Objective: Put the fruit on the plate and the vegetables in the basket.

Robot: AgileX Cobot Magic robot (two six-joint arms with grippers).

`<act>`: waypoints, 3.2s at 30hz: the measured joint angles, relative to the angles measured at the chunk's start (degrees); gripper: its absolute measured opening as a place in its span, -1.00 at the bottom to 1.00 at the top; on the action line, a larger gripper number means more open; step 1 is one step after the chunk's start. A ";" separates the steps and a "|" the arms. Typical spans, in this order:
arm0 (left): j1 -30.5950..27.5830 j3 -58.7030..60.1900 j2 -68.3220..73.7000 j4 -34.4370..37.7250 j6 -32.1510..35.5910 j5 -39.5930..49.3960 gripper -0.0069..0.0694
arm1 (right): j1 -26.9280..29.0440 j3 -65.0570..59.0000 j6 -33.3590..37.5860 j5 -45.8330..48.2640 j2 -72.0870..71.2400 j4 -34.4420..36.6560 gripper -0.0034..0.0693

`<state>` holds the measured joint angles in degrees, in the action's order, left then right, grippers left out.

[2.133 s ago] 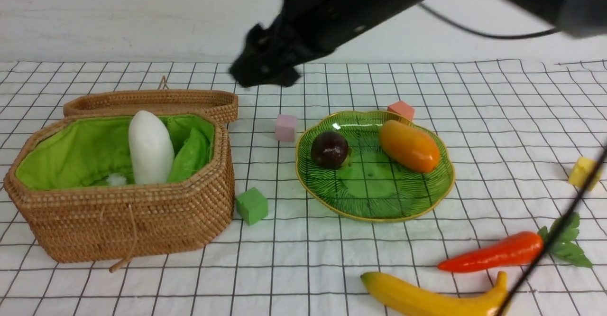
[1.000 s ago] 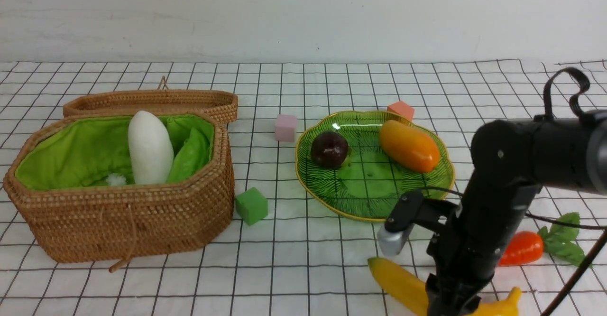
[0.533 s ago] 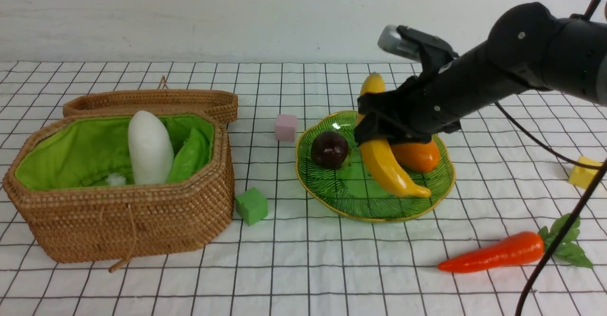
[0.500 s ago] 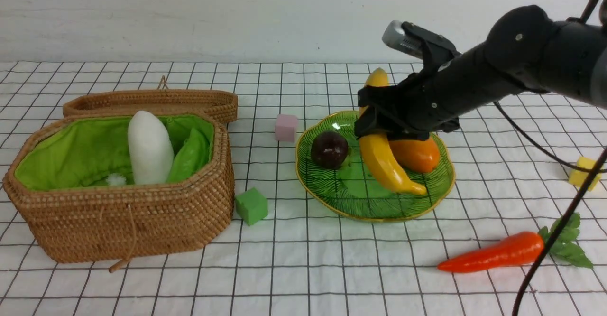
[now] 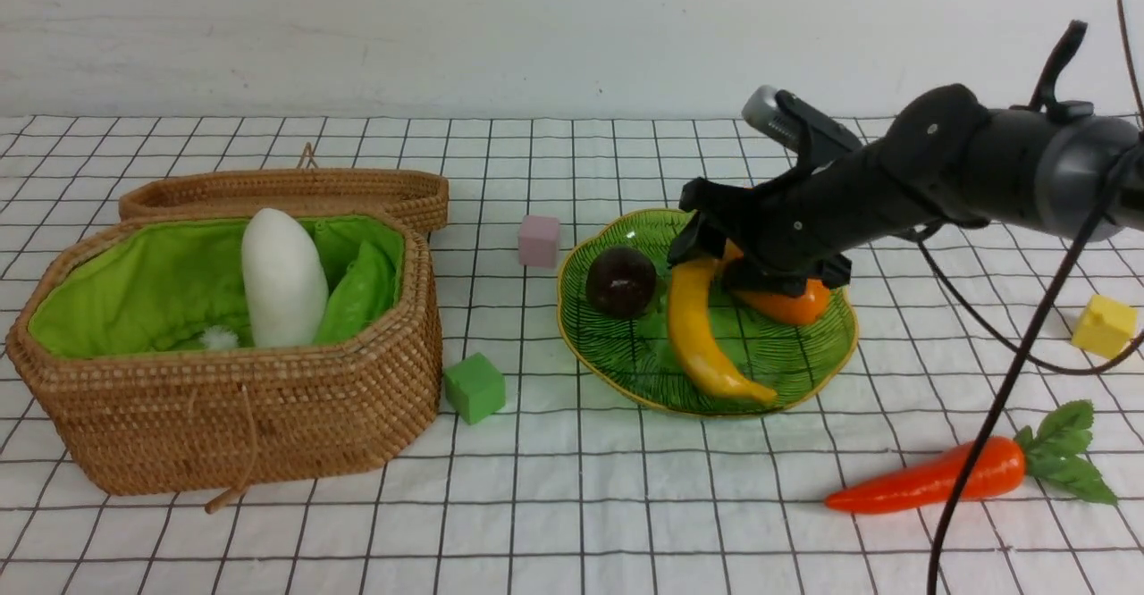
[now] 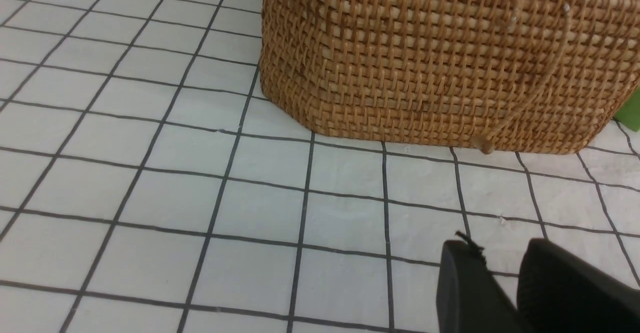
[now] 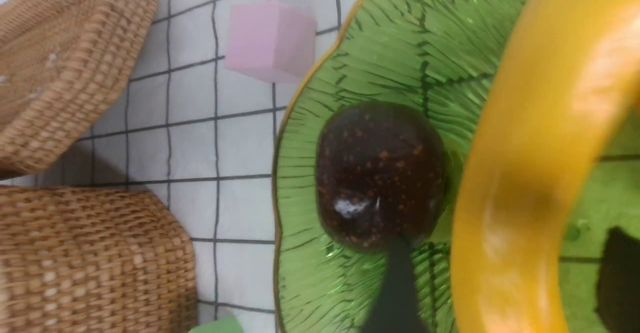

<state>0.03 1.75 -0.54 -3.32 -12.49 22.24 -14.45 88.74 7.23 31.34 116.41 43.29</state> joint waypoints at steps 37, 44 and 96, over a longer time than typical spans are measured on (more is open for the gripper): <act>0.00 0.00 0.00 0.00 0.00 0.01 -0.31 | 10.97 -31.35 -54.33 6.45 -14.49 -32.53 0.08; 0.00 0.00 0.00 0.00 0.00 0.02 -0.29 | 10.10 -31.19 -40.34 1.43 -26.01 -28.04 0.07; 0.00 0.00 0.00 0.00 0.00 0.02 -0.19 | -28.31 53.40 14.51 36.87 4.66 -32.20 0.03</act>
<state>0.03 1.75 -0.54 -3.32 -12.49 22.26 -42.76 142.13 21.74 68.21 121.07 11.09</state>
